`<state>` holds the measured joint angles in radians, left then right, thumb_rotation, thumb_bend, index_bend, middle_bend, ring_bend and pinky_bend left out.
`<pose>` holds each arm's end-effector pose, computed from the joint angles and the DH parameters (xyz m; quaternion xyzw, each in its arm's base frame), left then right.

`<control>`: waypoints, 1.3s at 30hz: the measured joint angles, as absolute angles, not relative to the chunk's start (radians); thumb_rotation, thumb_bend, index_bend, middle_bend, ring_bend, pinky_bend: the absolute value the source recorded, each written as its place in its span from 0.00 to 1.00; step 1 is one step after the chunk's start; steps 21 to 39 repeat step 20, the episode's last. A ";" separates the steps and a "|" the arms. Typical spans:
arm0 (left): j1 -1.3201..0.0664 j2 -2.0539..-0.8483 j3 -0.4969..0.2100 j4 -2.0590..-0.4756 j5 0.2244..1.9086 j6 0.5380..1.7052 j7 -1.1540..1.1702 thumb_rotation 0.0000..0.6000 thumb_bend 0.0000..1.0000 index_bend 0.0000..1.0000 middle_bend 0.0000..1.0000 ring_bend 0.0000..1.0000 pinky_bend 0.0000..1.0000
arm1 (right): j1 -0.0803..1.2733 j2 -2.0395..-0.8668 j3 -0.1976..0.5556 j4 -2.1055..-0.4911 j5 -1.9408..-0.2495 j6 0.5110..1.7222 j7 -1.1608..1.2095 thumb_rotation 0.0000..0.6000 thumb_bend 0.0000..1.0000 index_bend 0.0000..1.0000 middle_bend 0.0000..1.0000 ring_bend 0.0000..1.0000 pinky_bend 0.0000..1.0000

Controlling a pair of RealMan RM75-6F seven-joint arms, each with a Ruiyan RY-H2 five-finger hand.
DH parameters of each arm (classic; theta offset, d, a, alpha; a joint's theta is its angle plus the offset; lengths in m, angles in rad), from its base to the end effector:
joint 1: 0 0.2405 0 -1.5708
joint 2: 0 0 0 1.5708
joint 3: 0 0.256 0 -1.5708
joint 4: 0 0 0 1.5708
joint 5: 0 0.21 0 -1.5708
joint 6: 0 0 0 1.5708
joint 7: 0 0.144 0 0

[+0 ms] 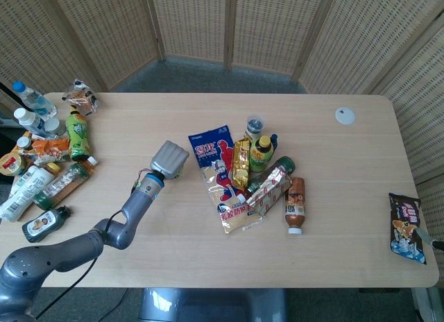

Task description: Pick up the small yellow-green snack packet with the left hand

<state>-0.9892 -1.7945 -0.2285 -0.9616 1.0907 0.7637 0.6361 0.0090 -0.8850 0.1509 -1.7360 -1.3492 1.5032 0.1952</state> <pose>-0.1129 0.4237 -0.0646 -0.8192 -0.1748 -0.2538 0.4837 -0.3183 -0.1748 0.2460 0.4936 -0.4171 0.4169 0.6391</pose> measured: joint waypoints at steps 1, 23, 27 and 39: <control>-0.988 -1.774 -0.234 -0.999 1.089 0.776 0.642 1.00 0.00 0.62 0.84 0.72 0.79 | 0.009 -0.884 0.150 -1.738 -1.353 1.504 0.195 1.00 0.00 0.00 0.00 0.00 0.00; -0.922 -1.284 -0.292 -1.811 1.013 1.059 0.879 1.00 0.00 0.61 0.82 0.72 0.79 | -0.017 -0.842 0.131 -1.797 -1.449 1.567 0.261 1.00 0.00 0.00 0.00 0.00 0.00; -0.922 -1.284 -0.292 -1.811 1.013 1.059 0.879 1.00 0.00 0.61 0.82 0.72 0.79 | -0.017 -0.842 0.131 -1.797 -1.449 1.567 0.261 1.00 0.00 0.00 0.00 0.00 0.00; -0.922 -1.284 -0.292 -1.811 1.013 1.059 0.879 1.00 0.00 0.61 0.82 0.72 0.79 | -0.017 -0.842 0.131 -1.797 -1.449 1.567 0.261 1.00 0.00 0.00 0.00 0.00 0.00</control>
